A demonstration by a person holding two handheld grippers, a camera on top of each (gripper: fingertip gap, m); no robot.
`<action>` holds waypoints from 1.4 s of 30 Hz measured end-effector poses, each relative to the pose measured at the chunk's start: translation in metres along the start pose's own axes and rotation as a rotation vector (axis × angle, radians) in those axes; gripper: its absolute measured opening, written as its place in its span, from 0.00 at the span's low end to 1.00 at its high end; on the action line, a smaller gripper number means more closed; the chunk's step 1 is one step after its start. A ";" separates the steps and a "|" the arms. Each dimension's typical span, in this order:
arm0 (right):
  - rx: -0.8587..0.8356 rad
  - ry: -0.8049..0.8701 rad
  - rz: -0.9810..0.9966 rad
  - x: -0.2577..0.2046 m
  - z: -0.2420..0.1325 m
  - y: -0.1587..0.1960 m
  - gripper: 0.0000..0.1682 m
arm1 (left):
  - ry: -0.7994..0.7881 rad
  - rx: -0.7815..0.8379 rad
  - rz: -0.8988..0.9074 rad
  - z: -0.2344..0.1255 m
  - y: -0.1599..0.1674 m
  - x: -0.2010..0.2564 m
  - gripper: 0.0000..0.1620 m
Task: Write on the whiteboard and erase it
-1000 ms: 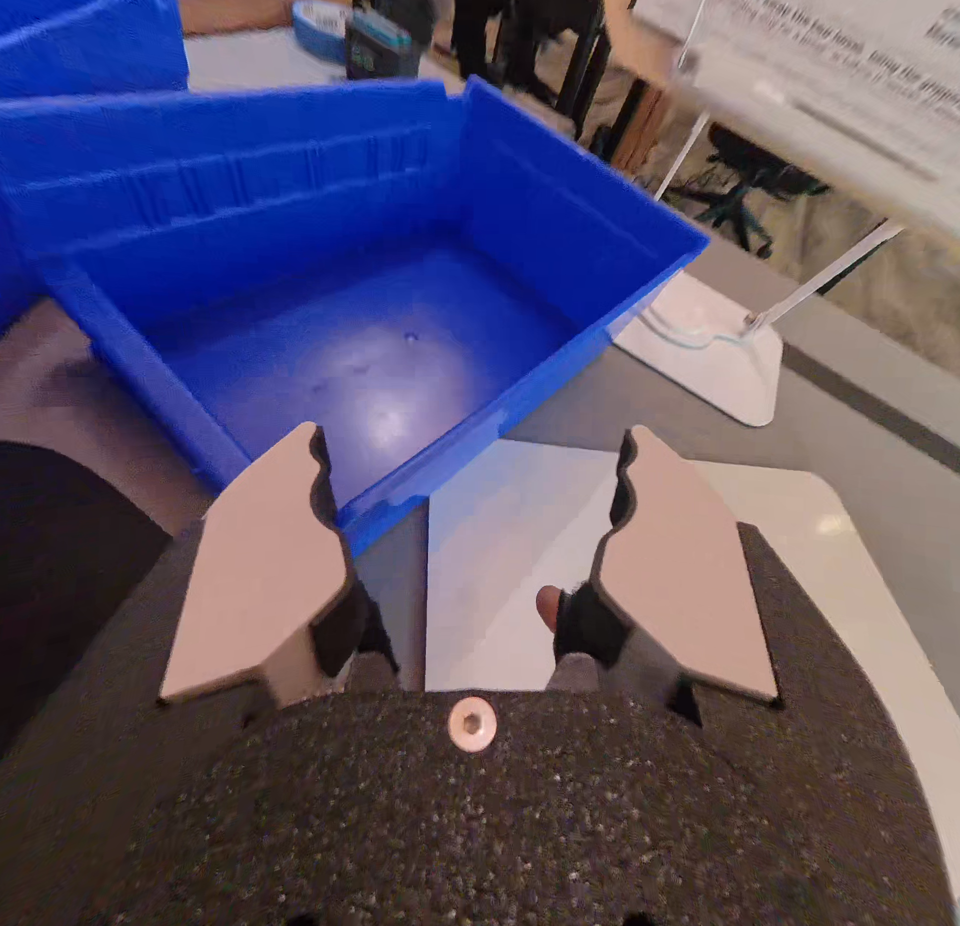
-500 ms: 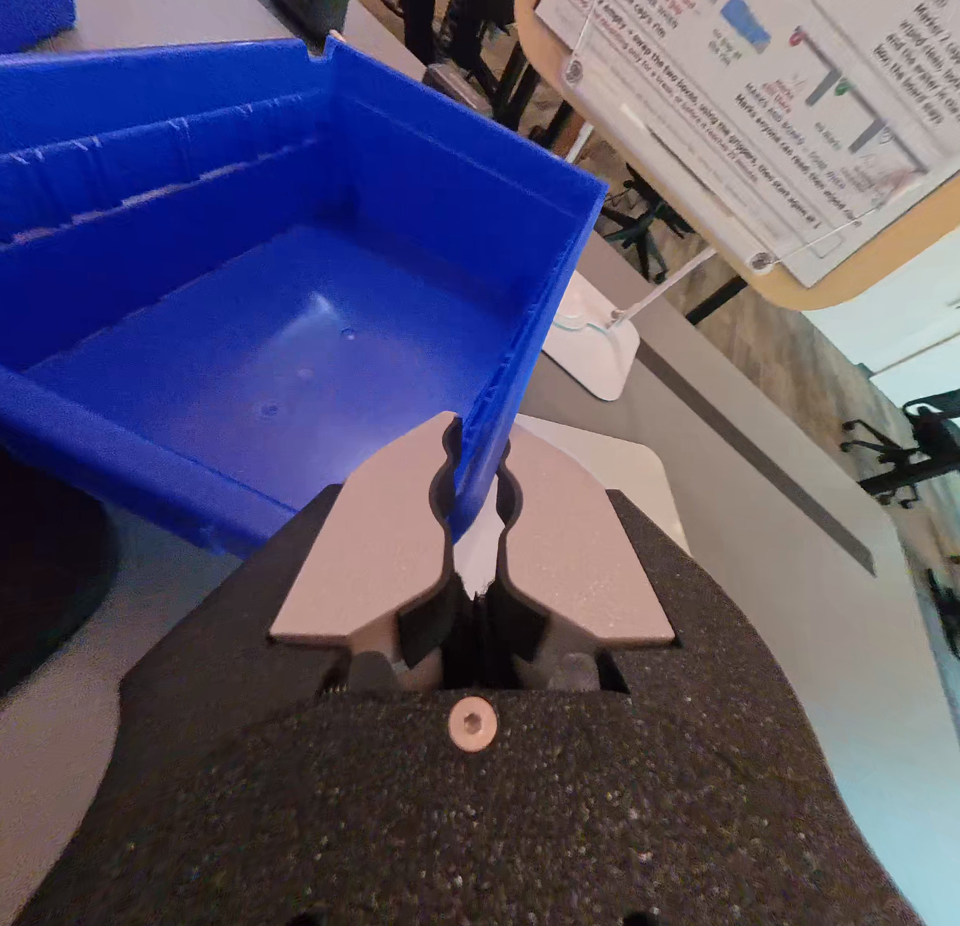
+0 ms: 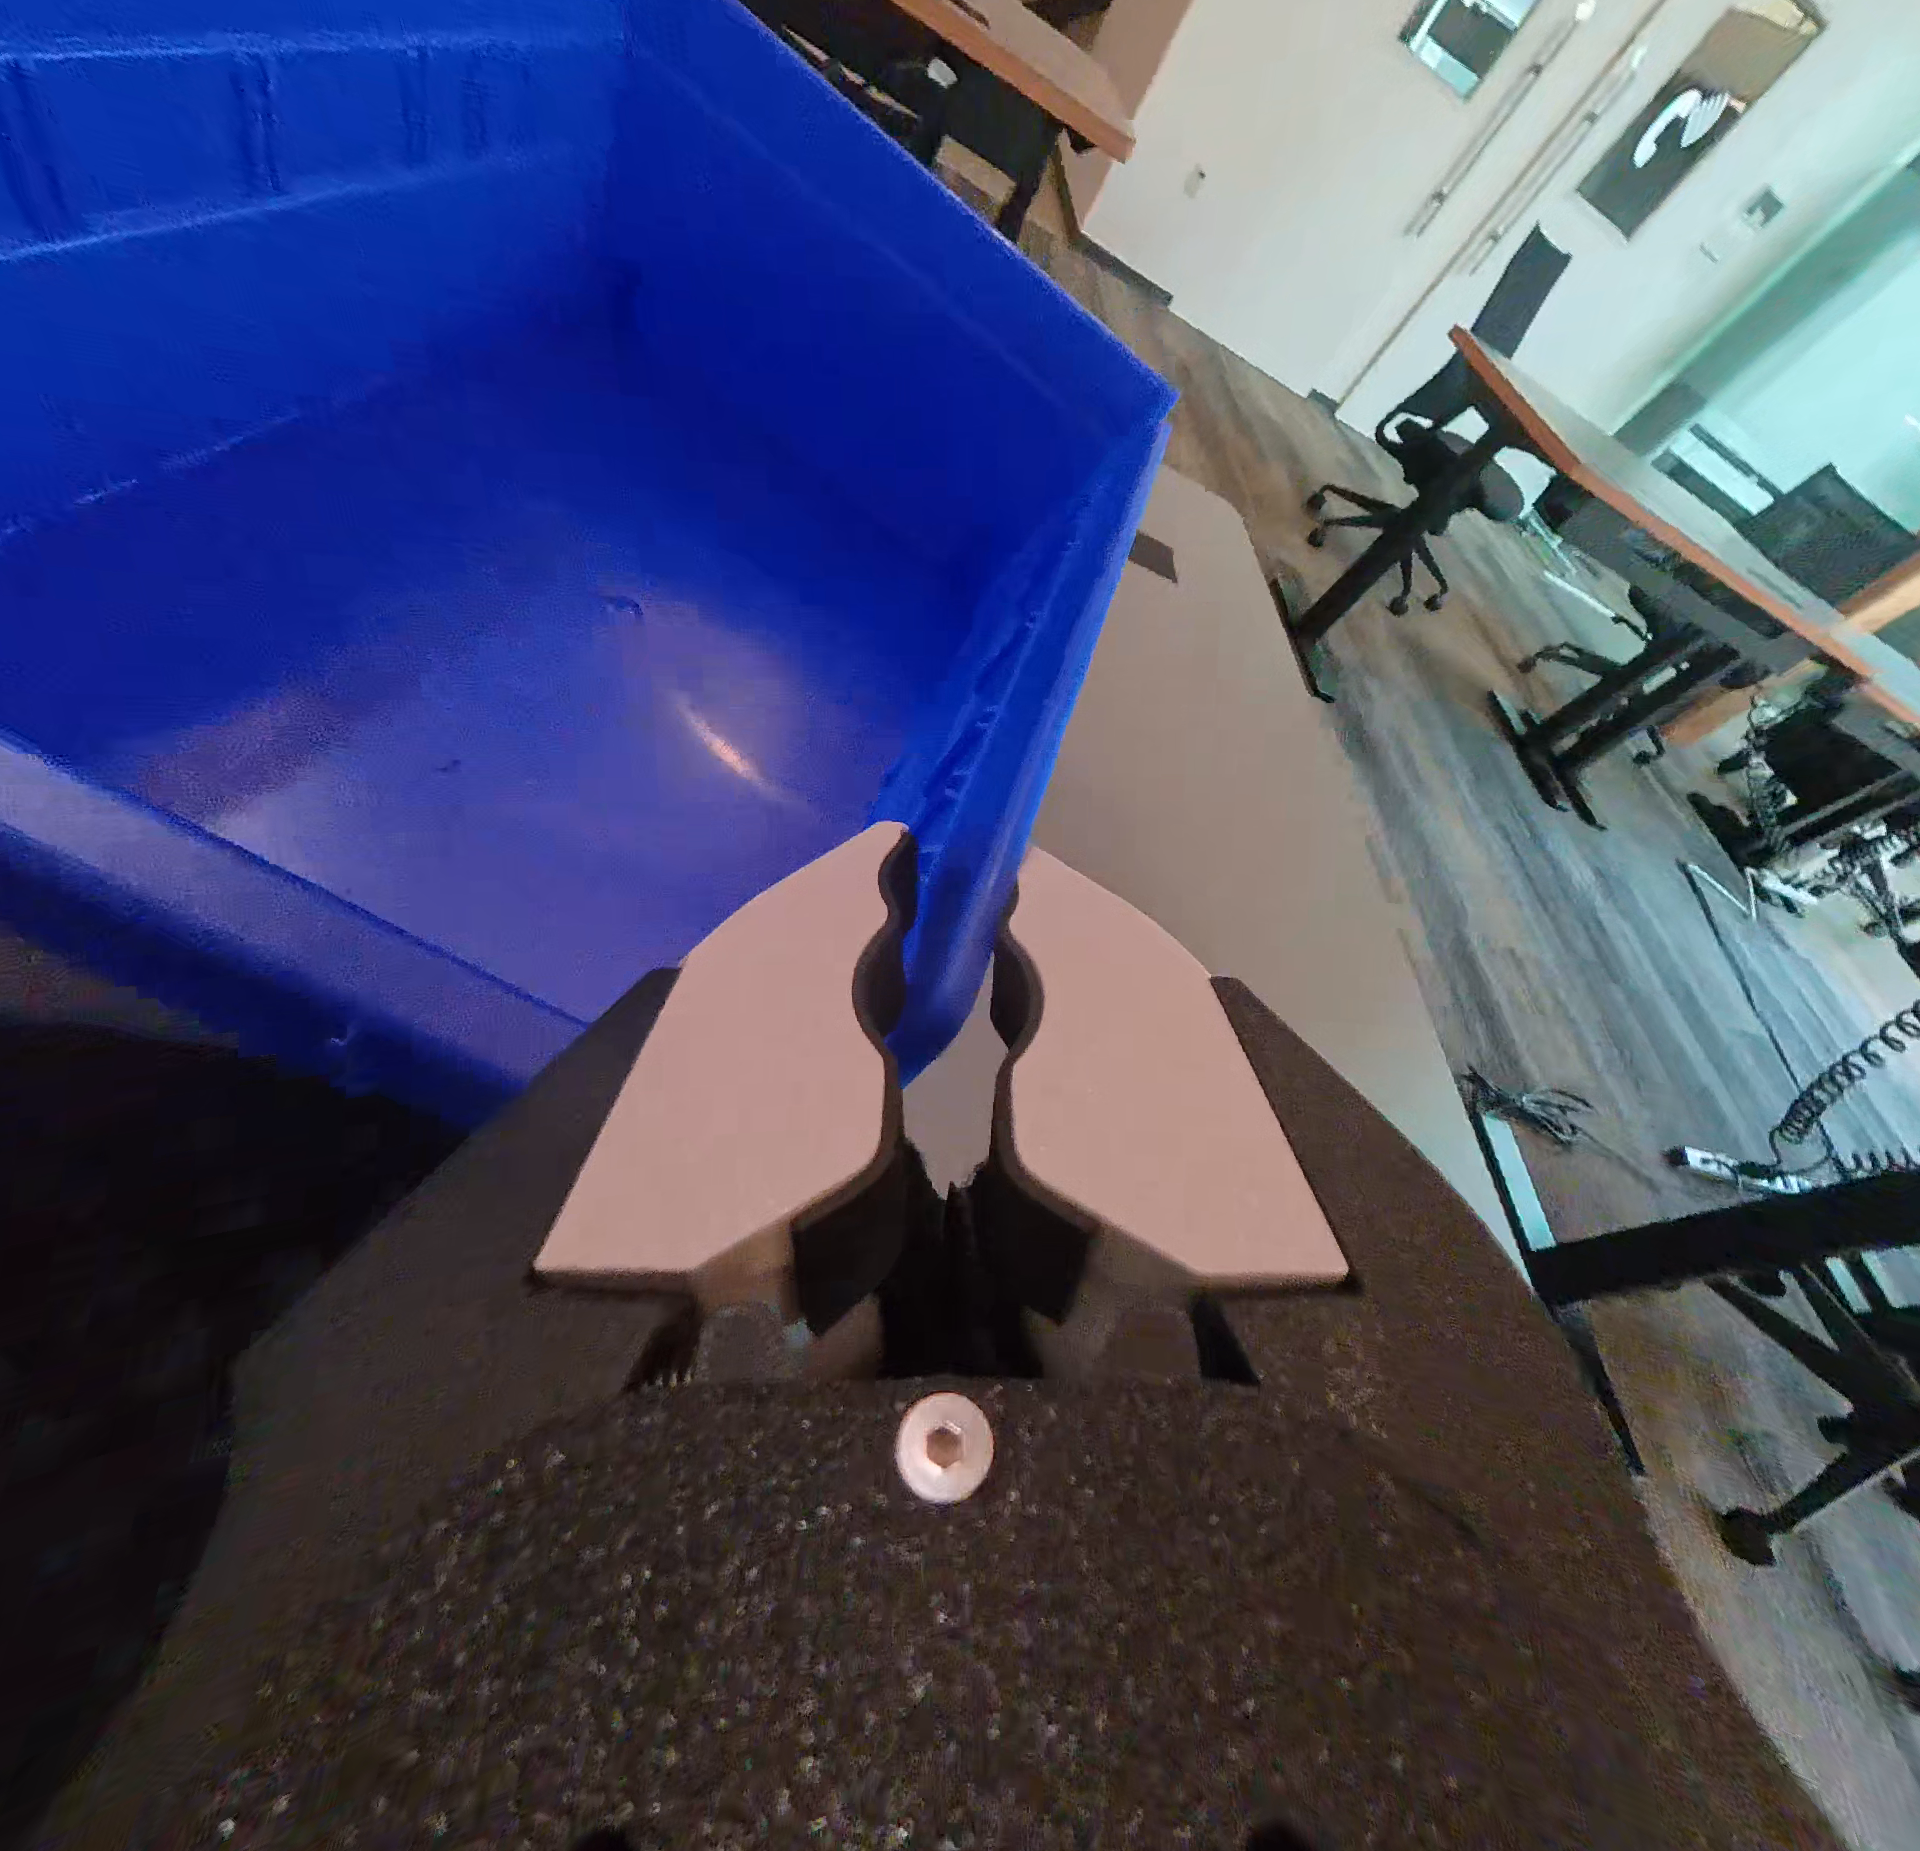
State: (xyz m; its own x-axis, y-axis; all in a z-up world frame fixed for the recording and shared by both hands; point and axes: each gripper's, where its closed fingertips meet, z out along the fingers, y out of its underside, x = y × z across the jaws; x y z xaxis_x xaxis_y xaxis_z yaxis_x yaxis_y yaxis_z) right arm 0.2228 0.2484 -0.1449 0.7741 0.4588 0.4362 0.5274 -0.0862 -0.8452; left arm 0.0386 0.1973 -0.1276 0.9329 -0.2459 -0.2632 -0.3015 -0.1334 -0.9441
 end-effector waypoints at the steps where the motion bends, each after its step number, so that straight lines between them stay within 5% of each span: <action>1: -0.016 0.012 0.005 0.016 -0.001 0.014 0.07 | 0.030 -0.012 0.015 0.012 -0.004 0.018 0.14; 8: -0.038 0.076 0.041 0.087 -0.012 0.087 0.07 | 0.163 -0.051 0.115 0.063 -0.007 0.109 0.17; 16: -0.038 0.061 0.090 0.110 -0.014 0.099 0.08 | 0.306 -0.114 0.083 0.046 -0.004 0.128 0.29; 17: -0.043 0.062 0.098 0.112 -0.015 0.099 0.09 | 0.304 -0.104 0.075 0.034 -0.010 0.119 0.31; 19: -0.028 0.104 0.147 0.123 -0.021 0.093 0.42 | 0.297 -0.046 0.039 -0.003 -0.024 0.089 0.32; 22: 0.093 0.172 0.201 0.140 -0.042 0.069 0.58 | 0.265 -0.010 -0.056 -0.080 -0.018 0.022 0.32; 25: 0.215 0.218 0.186 0.141 -0.067 0.036 0.58 | 0.049 -0.076 -0.172 -0.165 0.027 -0.086 0.32; 29: 0.381 0.201 0.147 0.114 -0.085 -0.019 0.52 | -0.444 -0.357 -0.240 -0.293 0.114 -0.250 0.32; 32: 0.432 0.151 0.089 0.084 -0.084 -0.054 0.49 | -0.642 -0.597 -0.424 -0.372 0.182 -0.308 0.32; 38: 0.535 0.038 -0.005 0.042 -0.071 -0.121 0.46 | -0.433 -0.670 -0.702 -0.339 0.240 -0.366 0.23; 42: 0.580 0.047 -0.098 0.030 -0.070 -0.151 0.45 | -0.408 -0.895 -0.755 -0.320 0.272 -0.373 0.33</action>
State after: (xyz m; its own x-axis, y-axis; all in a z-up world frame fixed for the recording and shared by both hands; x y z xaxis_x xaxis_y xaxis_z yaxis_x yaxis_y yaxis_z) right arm 0.1911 0.2130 0.0176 0.7527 0.3996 0.5232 0.3300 0.4586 -0.8251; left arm -0.4541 -0.0544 -0.2225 0.8760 0.4731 0.0936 0.4594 -0.7595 -0.4605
